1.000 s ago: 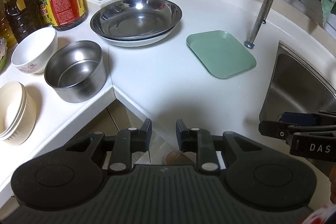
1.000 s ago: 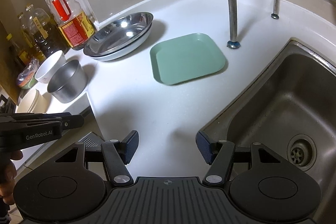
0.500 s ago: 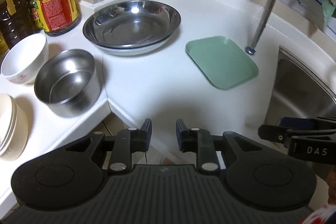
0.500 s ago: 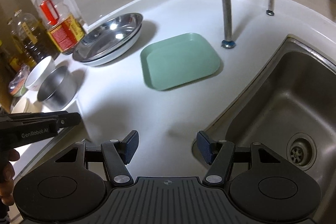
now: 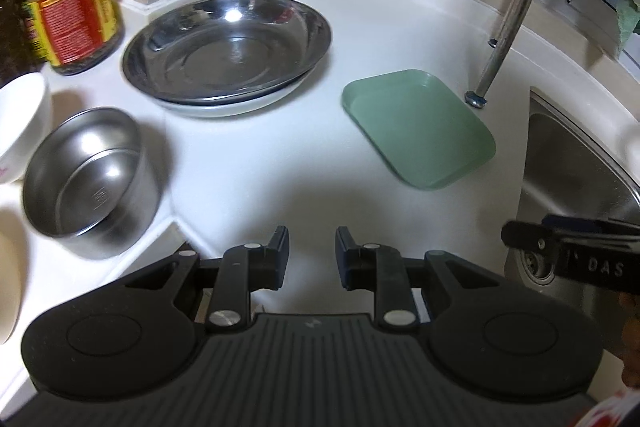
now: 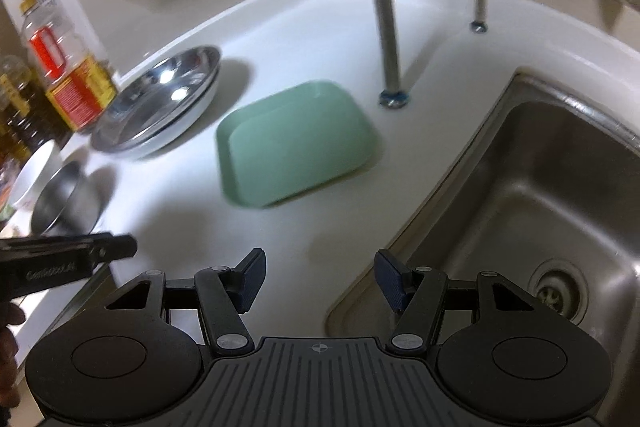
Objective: Organize plates and bowls
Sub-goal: 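Close the right gripper on the green tray edge while the left gripper grips it too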
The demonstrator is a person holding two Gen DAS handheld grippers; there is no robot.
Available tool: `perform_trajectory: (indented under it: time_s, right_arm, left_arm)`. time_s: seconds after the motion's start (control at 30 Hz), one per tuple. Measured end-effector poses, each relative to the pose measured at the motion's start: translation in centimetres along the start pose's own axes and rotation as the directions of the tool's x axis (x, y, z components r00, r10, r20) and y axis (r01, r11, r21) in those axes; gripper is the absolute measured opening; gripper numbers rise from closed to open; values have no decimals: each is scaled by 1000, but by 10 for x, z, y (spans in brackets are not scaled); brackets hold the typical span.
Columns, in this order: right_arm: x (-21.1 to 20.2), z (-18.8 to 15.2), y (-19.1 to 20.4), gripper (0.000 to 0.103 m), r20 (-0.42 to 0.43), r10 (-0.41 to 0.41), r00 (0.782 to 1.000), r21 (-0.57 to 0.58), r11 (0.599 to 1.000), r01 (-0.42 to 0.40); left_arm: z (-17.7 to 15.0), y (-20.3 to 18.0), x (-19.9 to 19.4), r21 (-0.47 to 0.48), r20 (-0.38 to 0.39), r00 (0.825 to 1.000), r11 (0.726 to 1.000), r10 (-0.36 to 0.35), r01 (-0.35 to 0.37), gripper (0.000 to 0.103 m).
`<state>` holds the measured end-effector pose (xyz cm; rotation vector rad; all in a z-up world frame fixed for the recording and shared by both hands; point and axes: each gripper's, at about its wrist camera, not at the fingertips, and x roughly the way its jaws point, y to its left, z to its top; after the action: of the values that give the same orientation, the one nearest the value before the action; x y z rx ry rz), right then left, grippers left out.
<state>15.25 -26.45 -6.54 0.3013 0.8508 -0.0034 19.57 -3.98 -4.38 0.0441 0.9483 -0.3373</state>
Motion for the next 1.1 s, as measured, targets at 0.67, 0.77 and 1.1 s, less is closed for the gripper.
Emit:
perform_trajectory:
  time_s: [0.67,0.77,1.1]
  right_arm:
    - [54,39,-31,26,145,-90,985,122,990,72]
    - [62,40,-32,19,140,-98,985,139,987,78]
    - [70,45,-36,6,140,-97,985,111,990,82]
  left_arm:
    - [56,-11,59,58,94,994,997,-56,50,23]
    - [62,-12,67,64,88,994,996,-59,53,23]
    - [75,-13,86,76,71,995,995,-77,71,23]
